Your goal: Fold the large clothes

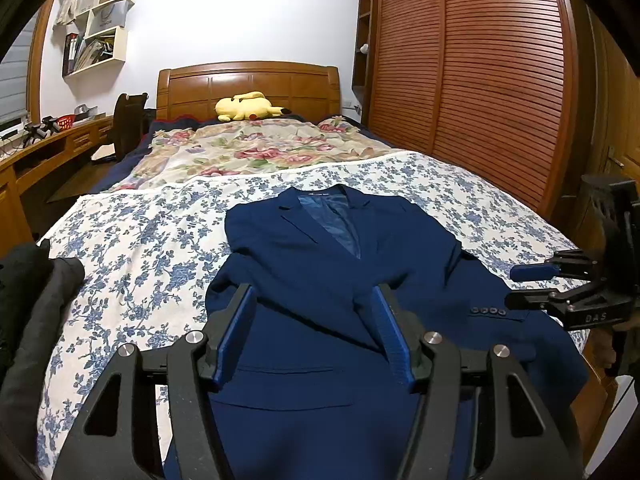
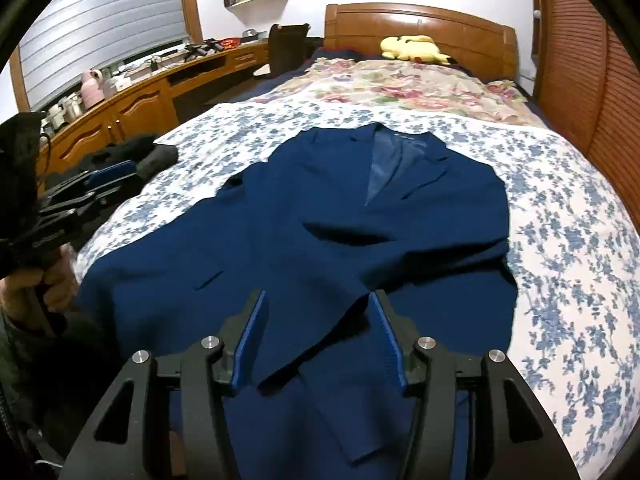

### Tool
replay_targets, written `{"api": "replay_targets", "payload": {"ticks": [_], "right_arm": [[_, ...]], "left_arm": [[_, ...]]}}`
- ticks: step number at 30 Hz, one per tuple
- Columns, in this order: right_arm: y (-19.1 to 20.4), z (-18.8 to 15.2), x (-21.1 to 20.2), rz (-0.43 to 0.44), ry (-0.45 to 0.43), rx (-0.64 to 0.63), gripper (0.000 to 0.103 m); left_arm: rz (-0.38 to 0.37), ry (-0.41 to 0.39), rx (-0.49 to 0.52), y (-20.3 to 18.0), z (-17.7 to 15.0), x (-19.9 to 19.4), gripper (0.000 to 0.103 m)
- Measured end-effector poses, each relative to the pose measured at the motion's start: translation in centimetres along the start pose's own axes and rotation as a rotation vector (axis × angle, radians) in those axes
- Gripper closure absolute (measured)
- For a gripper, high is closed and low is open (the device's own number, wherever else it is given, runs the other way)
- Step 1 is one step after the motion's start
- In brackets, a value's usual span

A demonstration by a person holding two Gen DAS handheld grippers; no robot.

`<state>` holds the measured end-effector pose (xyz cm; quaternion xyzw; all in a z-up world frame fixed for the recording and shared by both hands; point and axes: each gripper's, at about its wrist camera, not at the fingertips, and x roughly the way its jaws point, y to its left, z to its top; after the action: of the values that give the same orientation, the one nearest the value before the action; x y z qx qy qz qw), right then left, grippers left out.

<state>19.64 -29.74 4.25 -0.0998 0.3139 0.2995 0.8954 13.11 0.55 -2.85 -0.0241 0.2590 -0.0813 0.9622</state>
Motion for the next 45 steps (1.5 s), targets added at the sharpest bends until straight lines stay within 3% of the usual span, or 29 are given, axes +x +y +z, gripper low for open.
{"api": "replay_targets", "payload": {"ticks": [10, 17, 18, 19, 21, 23, 32, 38, 45], "right_arm": [[-1.4, -0.4, 4.8, -0.021, 0.067, 0.049, 0.049], [-1.5, -0.4, 9.9, 0.059, 0.127, 0.124, 0.049], [-1.6, -0.3, 10.2, 0.076, 0.123, 0.137, 0.053], [-1.5, -0.1, 10.4, 0.102, 0.116, 0.142, 0.073], [-0.5, 0.6, 10.3, 0.112, 0.103, 0.11, 0.095], [0.7, 1.3, 9.6, 0.113, 0.073, 0.065, 0.098], [7.0, 5.7, 7.9, 0.167, -0.031, -0.046, 0.099], [11.4, 7.5, 10.0, 0.206, -0.022, -0.119, 0.099], [11.6, 8.2, 12.1, 0.203, -0.001, -0.137, 0.099]], "left_arm": [[0.0, 0.0, 0.005, -0.2, 0.1, 0.0, 0.042], [0.0, -0.003, 0.007, 0.1, 0.0, -0.2, 0.042], [0.002, -0.003, 0.008, 0.1, 0.0, -0.3, 0.042], [0.003, -0.005, 0.008, 0.3, 0.0, -0.4, 0.042], [0.008, -0.01, 0.009, 0.8, -0.1, -0.8, 0.042], [0.015, -0.013, 0.009, 1.3, -0.3, -1.1, 0.042], [0.044, -0.023, -0.051, 5.7, -1.2, -2.7, 0.042], [0.059, -0.027, -0.081, 7.5, -1.5, -3.1, 0.042], [0.071, -0.027, -0.085, 8.4, -1.9, -3.2, 0.042]]}}
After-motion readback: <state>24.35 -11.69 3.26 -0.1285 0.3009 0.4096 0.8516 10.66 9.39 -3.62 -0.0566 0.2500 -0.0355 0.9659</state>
